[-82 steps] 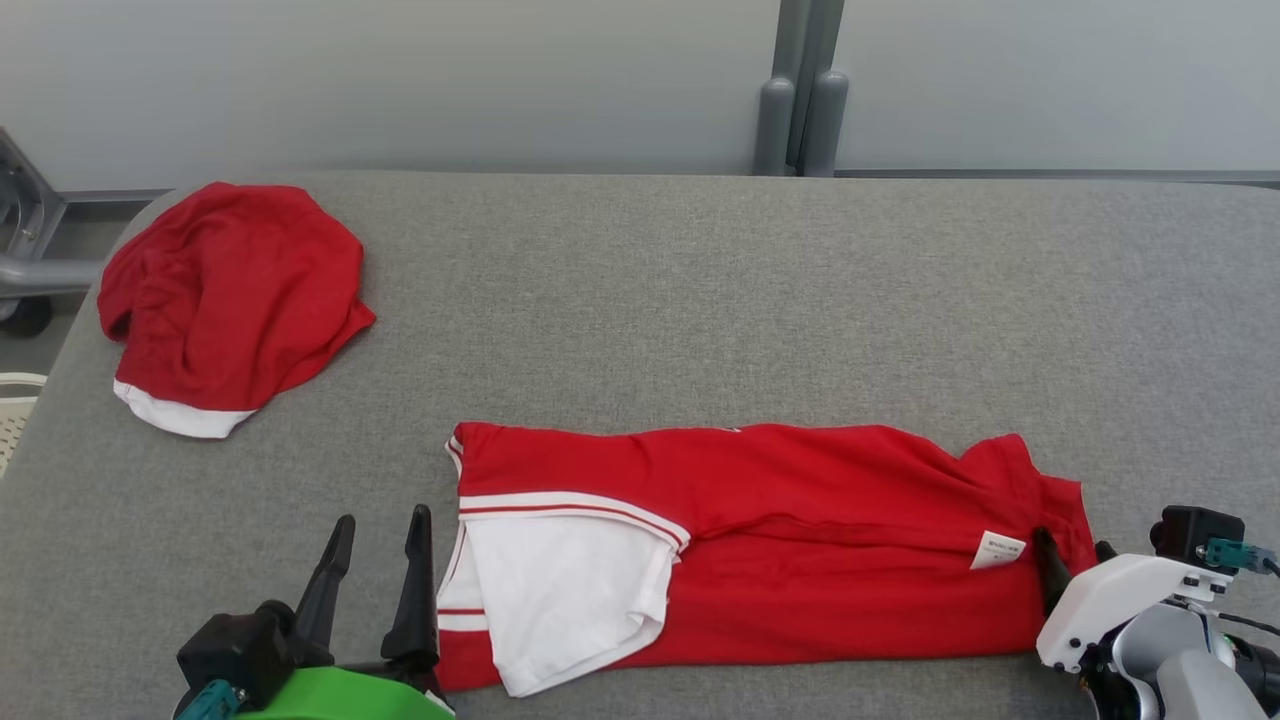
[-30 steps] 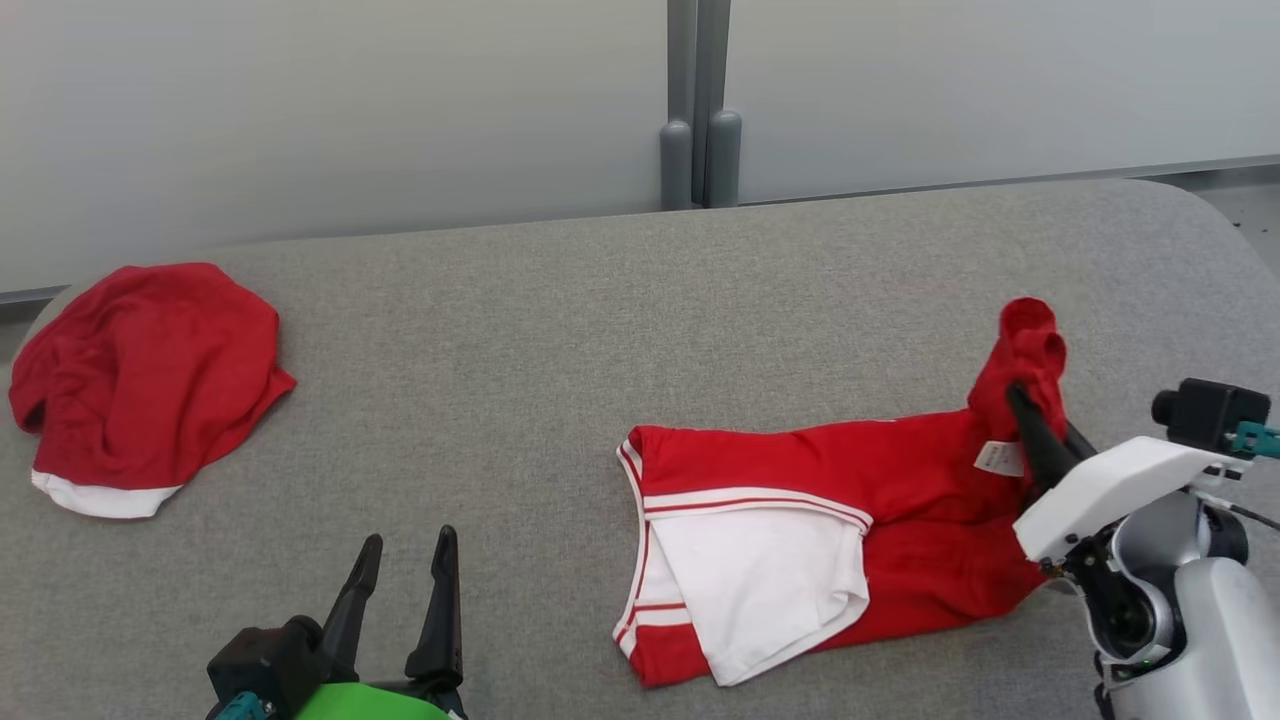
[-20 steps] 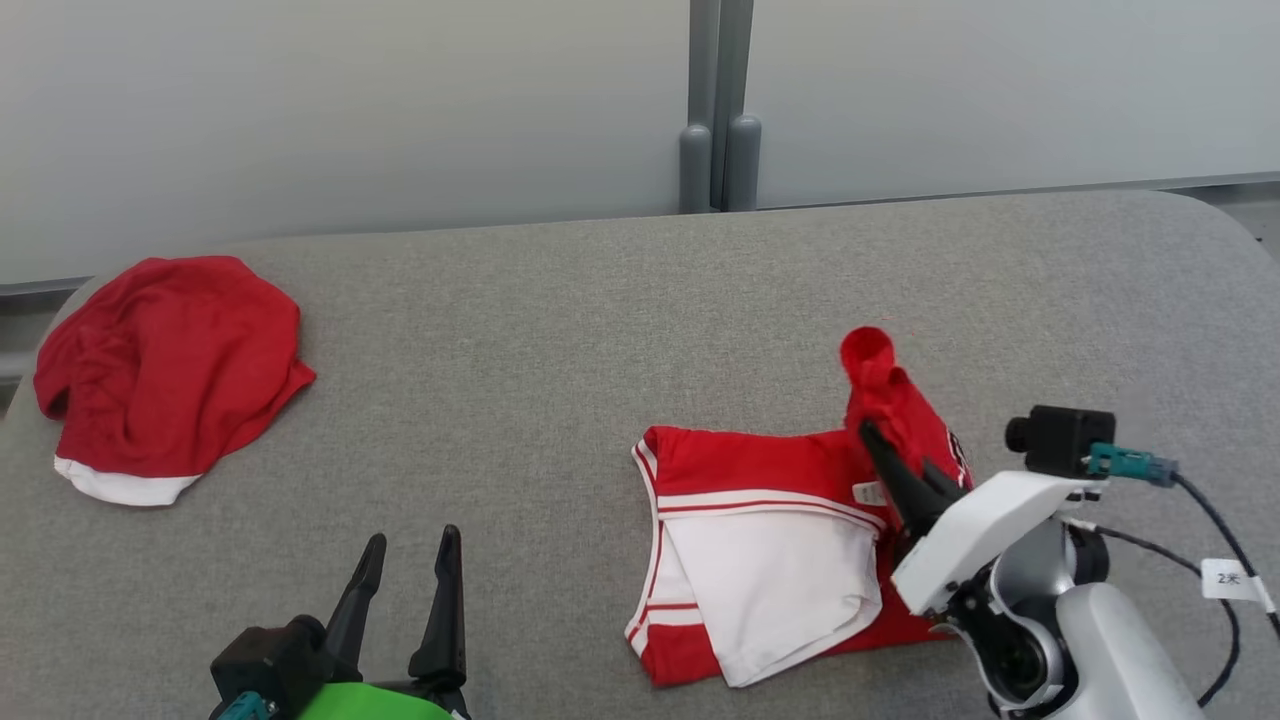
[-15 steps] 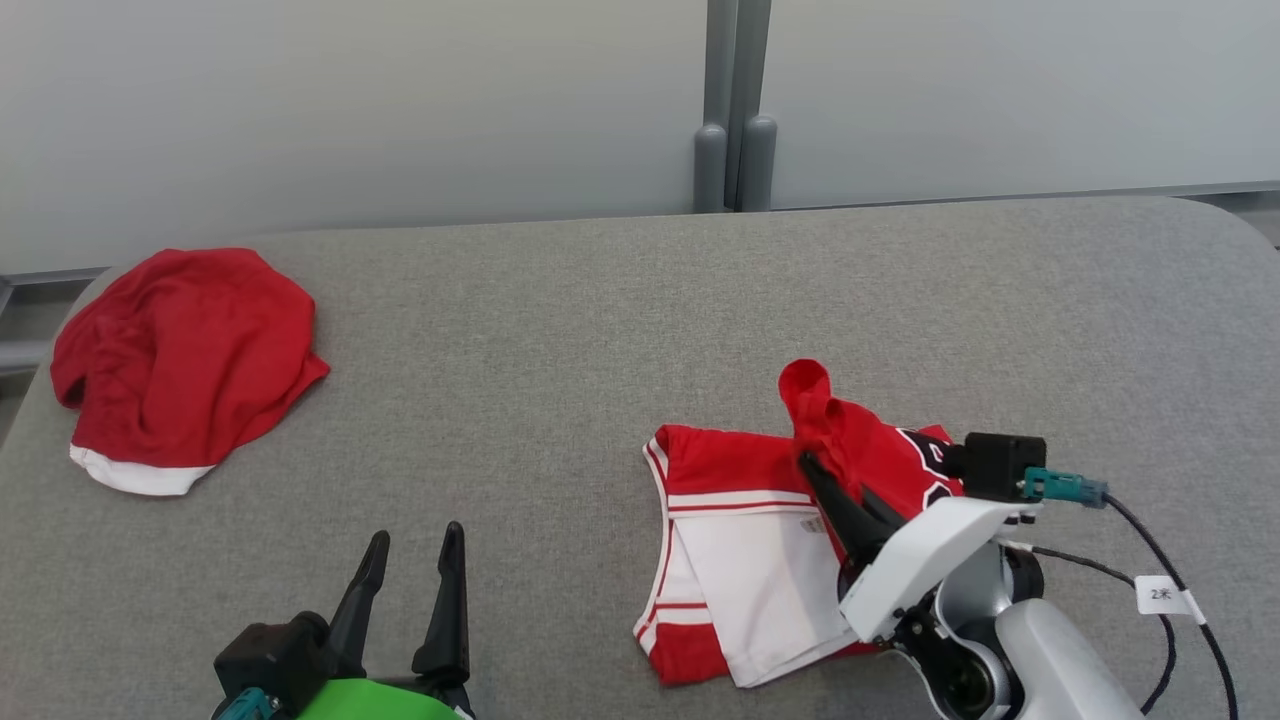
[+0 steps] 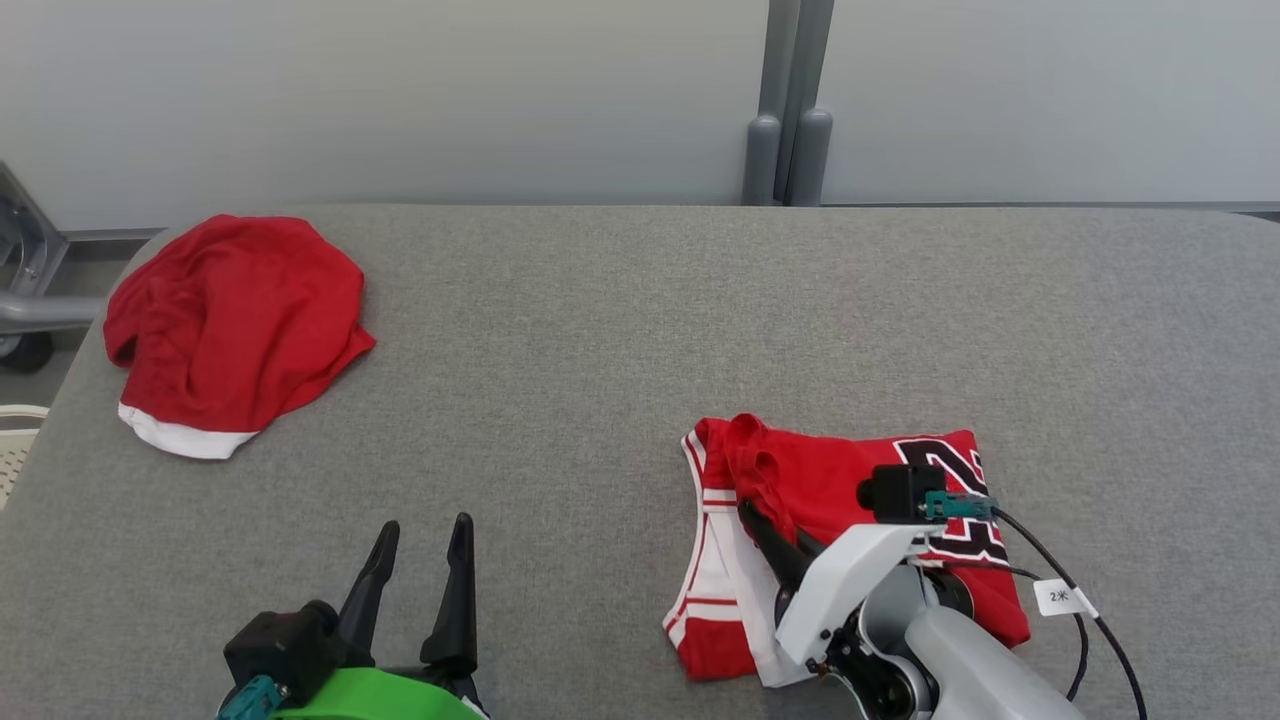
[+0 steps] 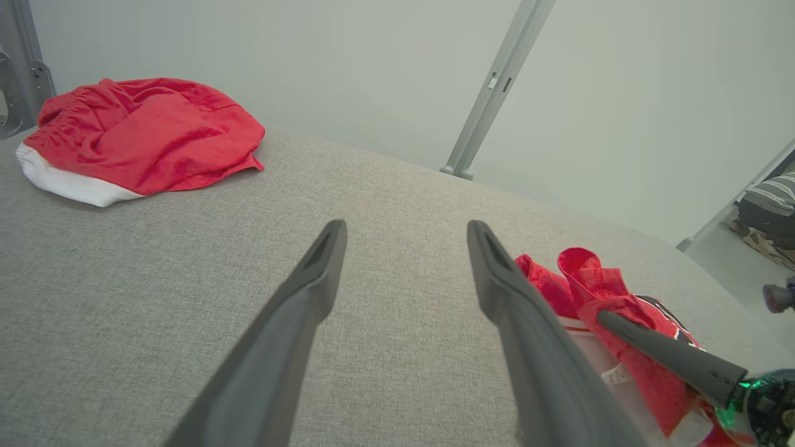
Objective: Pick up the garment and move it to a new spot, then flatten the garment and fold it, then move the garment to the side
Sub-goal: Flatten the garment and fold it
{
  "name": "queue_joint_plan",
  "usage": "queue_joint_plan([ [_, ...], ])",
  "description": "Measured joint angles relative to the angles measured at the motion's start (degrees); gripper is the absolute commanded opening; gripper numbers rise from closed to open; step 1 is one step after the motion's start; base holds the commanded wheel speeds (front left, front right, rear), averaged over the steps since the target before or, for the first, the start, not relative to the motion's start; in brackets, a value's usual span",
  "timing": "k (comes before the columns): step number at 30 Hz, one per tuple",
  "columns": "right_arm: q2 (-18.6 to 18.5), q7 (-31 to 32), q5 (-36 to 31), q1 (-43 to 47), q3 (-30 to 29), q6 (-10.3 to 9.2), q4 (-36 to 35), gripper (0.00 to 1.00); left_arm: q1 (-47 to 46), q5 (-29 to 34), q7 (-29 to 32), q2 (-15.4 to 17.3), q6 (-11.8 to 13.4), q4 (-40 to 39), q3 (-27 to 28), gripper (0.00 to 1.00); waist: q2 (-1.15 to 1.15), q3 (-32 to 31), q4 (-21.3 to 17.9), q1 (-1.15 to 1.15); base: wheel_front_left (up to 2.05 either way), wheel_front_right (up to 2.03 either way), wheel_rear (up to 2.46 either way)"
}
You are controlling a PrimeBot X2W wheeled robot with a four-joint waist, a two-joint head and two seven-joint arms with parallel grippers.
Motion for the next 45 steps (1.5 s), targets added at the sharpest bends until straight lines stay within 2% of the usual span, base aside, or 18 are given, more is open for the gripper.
queue_joint_plan([
  [1, 0.01, -0.68, 0.59, -0.56, 0.93, 0.0, 1.29, 0.0, -0.03, 0.0, -0.01, -0.03, -0.03, 0.11, -0.02, 1.0, 0.0, 0.08, 0.17, 0.0, 0.0, 0.0, 0.0],
  [3, -0.02, -1.78, 1.93, -1.72, 2.93, 0.0, 3.36, 0.44, -0.09, 0.0, -0.02, -0.11, -0.13, 0.27, -0.01, 1.0, 0.0, 0.23, 0.45, 0.0, 0.0, 0.0, 0.0],
  [4, -0.03, -2.23, 2.82, -2.22, 4.01, 0.0, 3.99, 0.87, -0.18, 0.0, -0.02, -0.16, -0.19, 0.37, 0.0, 1.0, 0.0, 0.3, 0.54, 0.0, 0.0, 0.0, 0.0],
  [5, -0.02, -2.78, 3.71, -2.61, 5.05, 0.0, 4.32, 1.0, -0.22, 0.01, -0.05, -0.22, -0.2, 0.44, 0.01, 1.0, 0.0, 0.34, 0.6, 0.0, 0.0, 0.0, 0.0],
  [12, 0.03, -6.14, 6.32, -4.8, 10.79, 0.0, 4.23, 1.0, -0.24, 0.01, -0.11, -0.25, -0.1, 0.56, 0.23, 1.0, 0.0, 0.18, 0.01, 0.0, 0.0, 0.0, 0.0],
  [16, 0.05, -8.54, 4.59, -5.35, 10.92, 0.0, 3.58, 1.0, -0.23, 0.01, -0.29, -0.25, 0.08, 0.45, 0.26, 1.0, 0.0, 0.03, -0.75, 0.0, 0.0, 0.0, 0.0],
  [20, 0.05, -11.03, 0.7, -5.43, 7.46, 0.0, 3.46, 1.0, -0.19, 0.09, -0.35, -0.25, 0.21, 0.14, 0.21, 1.0, 0.0, -0.15, -1.56, 0.0, 0.0, 0.0, 0.0],
  [26, 0.05, -12.49, -7.42, -4.5, -2.02, 0.0, 3.21, 1.0, 0.02, 0.12, -0.35, -0.46, 0.48, -0.21, -0.23, 1.0, 0.0, -0.55, -2.46, 0.0, 0.0, 0.0, 0.0],
  [27, 0.05, -12.52, -8.71, -3.98, -3.75, 0.0, 3.13, 0.84, 0.04, 0.16, -0.35, -0.55, 0.52, -0.23, -0.36, 1.0, 0.0, -0.61, -2.54, 0.0, 0.0, 0.0, 0.0],
  [28, 0.04, -12.52, -10.05, -3.5, -5.54, 0.0, 2.96, 0.49, 0.05, 0.16, -0.35, -0.67, 0.52, -0.25, -0.49, 1.0, 0.0, -0.64, -2.59, 0.0, 0.0, 0.0, 0.0],
  [31, -0.12, -11.89, -14.66, -2.13, -10.28, 0.0, 1.96, 0.18, 0.06, 0.18, -0.34, -1.07, 0.52, -0.27, -1.08, 1.0, 0.0, -0.57, -2.58, 0.0, 0.0, 0.0, 0.0],
  [32, -0.23, -11.34, -16.0, -1.54, -11.71, 0.0, 1.55, 0.03, 0.06, 0.19, -0.34, -1.18, 0.52, -0.27, -1.21, 1.0, 0.0, -0.53, -2.54, 0.0, 0.0, 0.0, 0.0],
  [33, -0.43, -10.87, -17.72, -0.87, -12.66, 0.0, 0.98, 0.0, 0.06, 0.19, -0.34, -1.25, 0.51, -0.26, -1.36, 1.0, 0.0, -0.49, -2.46, 0.0, 0.0, 0.0, 0.0],
  [40, -3.7, -6.47, -28.06, 4.82, -15.85, 0.01, -3.08, 0.0, 0.02, 0.29, -0.25, -1.55, 0.27, 0.01, -2.12, 1.0, 0.0, -0.09, -1.37, 0.0, 0.0, 0.0, 0.0],
  [45, -4.39, -2.58, -29.52, 10.75, -15.28, 0.01, -6.04, 0.0, 0.04, 0.26, -0.25, -1.64, 0.24, 0.33, -2.25, 1.0, 0.0, 0.2, -0.55, 0.0, 0.0, 0.0, 0.0],
])
